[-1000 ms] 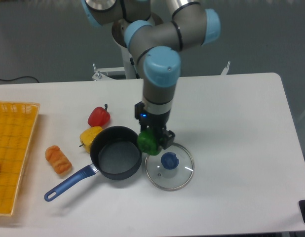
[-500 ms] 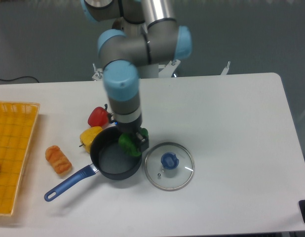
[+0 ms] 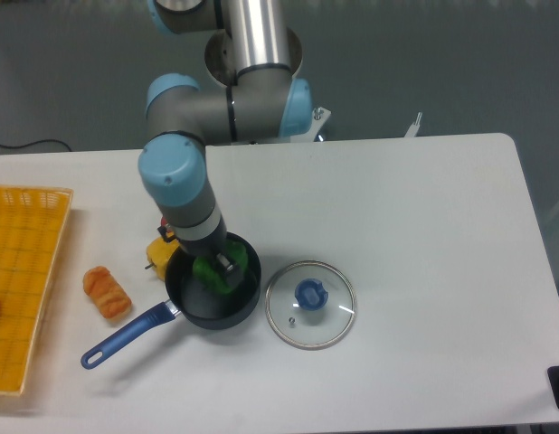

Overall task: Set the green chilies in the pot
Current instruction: 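Lower the green chili into the saucepan and open the gripper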

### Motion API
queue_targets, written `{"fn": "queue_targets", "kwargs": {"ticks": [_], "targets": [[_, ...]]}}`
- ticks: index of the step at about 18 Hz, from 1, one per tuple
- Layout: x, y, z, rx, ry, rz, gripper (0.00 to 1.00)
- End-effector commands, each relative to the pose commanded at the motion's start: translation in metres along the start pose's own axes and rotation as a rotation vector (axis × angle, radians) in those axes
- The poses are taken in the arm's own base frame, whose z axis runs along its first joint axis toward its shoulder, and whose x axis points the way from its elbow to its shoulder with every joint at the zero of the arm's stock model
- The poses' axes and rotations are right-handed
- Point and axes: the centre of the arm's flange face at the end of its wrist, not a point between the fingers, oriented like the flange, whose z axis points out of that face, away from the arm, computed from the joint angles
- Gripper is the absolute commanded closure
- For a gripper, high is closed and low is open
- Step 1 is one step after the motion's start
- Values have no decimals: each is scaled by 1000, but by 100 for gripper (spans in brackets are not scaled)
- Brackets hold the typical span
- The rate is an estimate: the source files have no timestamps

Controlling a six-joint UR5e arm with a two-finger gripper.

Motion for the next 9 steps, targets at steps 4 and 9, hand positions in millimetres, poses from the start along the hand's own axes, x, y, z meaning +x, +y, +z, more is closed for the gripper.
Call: {"fn": "queue_targets", "kwargs": {"ticks": [4, 9], "targets": [[-1, -1, 7, -5, 10, 2, 46], [2, -6, 21, -21, 28, 13, 46]]}}
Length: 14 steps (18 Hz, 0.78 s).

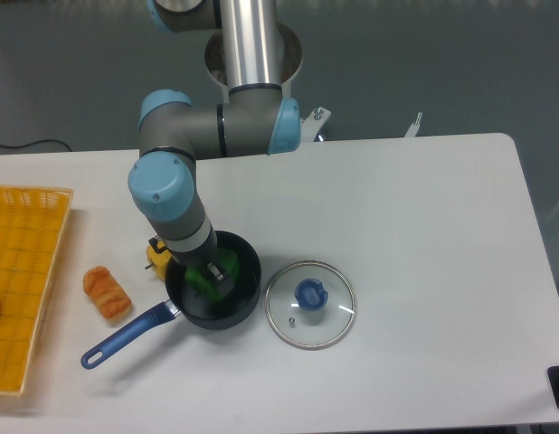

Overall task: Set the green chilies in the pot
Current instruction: 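Lower the green chili into the saucepan and open the gripper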

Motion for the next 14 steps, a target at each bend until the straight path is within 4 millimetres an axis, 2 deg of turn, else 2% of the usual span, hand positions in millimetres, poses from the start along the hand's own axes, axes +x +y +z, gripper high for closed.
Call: {"fn": "queue_targets", "kwargs": {"ticks": [14], "targets": [[2, -3, 25, -26, 35, -3, 43]]}}
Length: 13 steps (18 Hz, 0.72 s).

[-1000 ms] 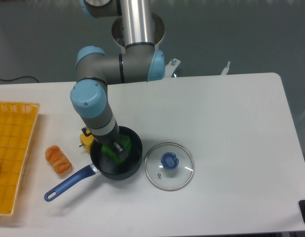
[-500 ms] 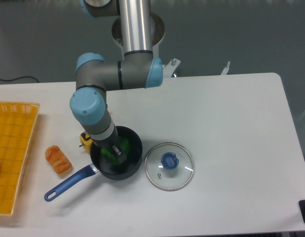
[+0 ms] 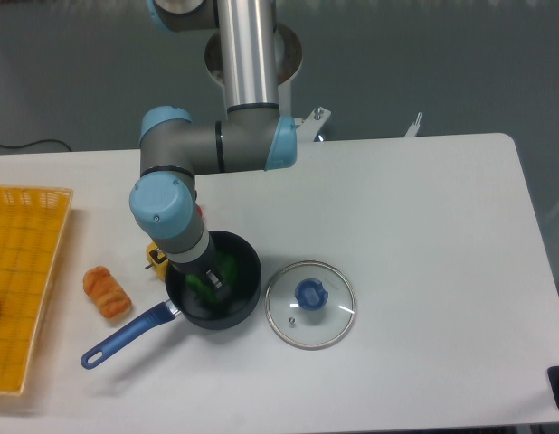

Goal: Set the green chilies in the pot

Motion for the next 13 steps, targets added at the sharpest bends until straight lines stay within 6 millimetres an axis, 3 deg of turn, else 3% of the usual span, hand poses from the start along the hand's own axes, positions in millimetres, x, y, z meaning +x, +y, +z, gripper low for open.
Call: {"fn": "queue_targets", "kwargs": {"ticks": [3, 4, 5, 6, 13], "targets": [[0, 0, -1, 2, 0, 0, 39], [0, 0, -1, 2, 0, 3, 29], [-1, -1, -1, 3, -2, 4, 9], [-2, -1, -1, 3, -2, 4, 4], [-3, -2, -4, 6, -7, 4, 0]]}}
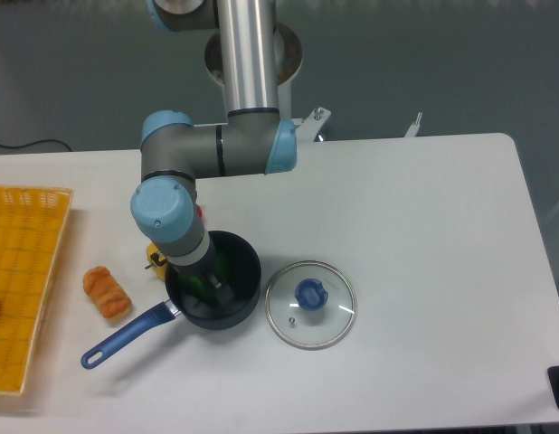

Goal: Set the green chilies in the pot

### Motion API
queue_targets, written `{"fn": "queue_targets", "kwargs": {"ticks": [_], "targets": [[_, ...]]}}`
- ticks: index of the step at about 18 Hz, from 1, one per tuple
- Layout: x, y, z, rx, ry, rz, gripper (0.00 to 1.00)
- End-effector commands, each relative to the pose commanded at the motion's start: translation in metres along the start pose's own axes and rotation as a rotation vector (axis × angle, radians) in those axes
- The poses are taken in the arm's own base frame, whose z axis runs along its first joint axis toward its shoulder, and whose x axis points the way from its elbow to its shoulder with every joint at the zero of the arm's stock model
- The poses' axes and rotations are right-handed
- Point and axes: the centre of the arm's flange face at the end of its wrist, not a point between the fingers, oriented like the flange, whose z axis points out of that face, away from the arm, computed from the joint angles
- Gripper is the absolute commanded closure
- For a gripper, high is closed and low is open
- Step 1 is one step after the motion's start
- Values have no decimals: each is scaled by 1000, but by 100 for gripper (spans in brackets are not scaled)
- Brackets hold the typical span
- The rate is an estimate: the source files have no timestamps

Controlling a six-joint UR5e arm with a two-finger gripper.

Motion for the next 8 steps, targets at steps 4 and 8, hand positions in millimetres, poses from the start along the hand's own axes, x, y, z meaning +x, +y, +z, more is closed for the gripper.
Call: {"fn": "queue_targets", "kwargs": {"ticks": [4, 8], "targets": [[-9, -4, -18, 21, -34, -2, 0], [-16, -7, -27, 44, -59, -2, 0]]}}
